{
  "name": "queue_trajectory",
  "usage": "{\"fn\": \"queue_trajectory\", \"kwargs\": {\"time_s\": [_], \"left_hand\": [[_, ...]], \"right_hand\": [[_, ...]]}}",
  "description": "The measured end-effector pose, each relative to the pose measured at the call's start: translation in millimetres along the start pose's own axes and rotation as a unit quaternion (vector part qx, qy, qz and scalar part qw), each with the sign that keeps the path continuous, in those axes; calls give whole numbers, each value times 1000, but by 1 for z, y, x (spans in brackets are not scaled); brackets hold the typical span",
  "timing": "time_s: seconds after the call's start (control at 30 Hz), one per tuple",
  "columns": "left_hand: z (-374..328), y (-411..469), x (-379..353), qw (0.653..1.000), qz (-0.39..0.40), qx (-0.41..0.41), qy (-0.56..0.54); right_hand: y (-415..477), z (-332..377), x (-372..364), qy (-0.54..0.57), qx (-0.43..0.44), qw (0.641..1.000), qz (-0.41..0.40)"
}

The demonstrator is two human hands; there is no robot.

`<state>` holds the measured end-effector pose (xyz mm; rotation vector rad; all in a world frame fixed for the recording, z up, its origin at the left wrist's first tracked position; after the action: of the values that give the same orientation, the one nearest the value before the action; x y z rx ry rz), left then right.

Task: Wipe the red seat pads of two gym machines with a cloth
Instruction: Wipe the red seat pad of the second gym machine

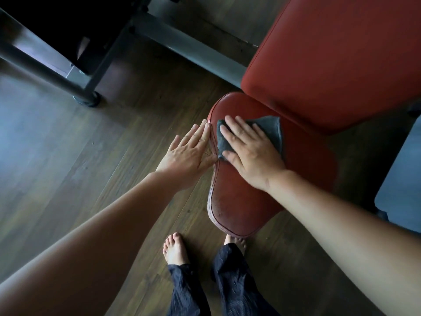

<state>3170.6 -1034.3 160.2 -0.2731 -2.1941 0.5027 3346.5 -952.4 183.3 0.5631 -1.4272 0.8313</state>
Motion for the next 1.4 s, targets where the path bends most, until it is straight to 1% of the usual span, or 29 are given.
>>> {"fn": "queue_trajectory", "kwargs": {"time_s": [0.13,0.2,0.3,0.37,0.4,0.5,0.57,0.63,0.7,0.77,0.83,0.9,1.0,1.13,1.2,1.4], "left_hand": [[0,1,-2,1000,-5,0,-17],[-1,0,-2,1000,-4,3,-16],[-3,-1,-2,1000,-8,7,-19],[-6,-1,0,1000,-7,9,-20],[-7,-1,1,1000,-5,12,-16],[-9,0,2,1000,5,20,-11],[-8,-1,2,1000,6,20,-5],[-9,1,1,1000,6,20,-6],[-8,1,1,1000,4,20,-1],[-8,1,0,1000,8,17,2],[-10,1,1,1000,10,12,3],[-14,0,3,1000,5,12,3],[-14,-13,7,1000,14,-7,17],[-4,-62,-7,992,73,-80,56],[1,-80,-20,990,98,-88,60],[0,-87,-29,991,86,-103,17]], "right_hand": [[71,-16,4,-13,-41,999,0],[83,-11,5,-2,-62,998,11],[40,11,0,7,-61,998,-15],[15,14,-3,12,-53,999,-4],[19,8,-2,16,-56,998,3],[60,-16,4,27,-113,993,21],[62,-17,4,36,-136,989,40],[27,0,3,37,-131,990,26],[-27,26,5,49,-128,990,7],[-75,51,6,59,-128,990,16],[-95,62,8,56,-122,991,27],[-84,54,7,46,-118,991,39],[-53,36,5,52,-148,986,48],[-42,30,3,37,-159,985,49],[-43,31,6,26,-157,986,40],[-46,36,5,17,-163,986,27]]}}
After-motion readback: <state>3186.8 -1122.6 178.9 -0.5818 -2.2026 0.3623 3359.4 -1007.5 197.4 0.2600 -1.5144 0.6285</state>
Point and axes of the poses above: each hand's wrist, its own y-axis towards the middle knuckle, its own x-axis out of the back of the hand, z = x × y, the point moved 3 cm from there along y, towards the middle knuckle, and after that the axes turned 11 degrees about -y, right-handed, at the moved point
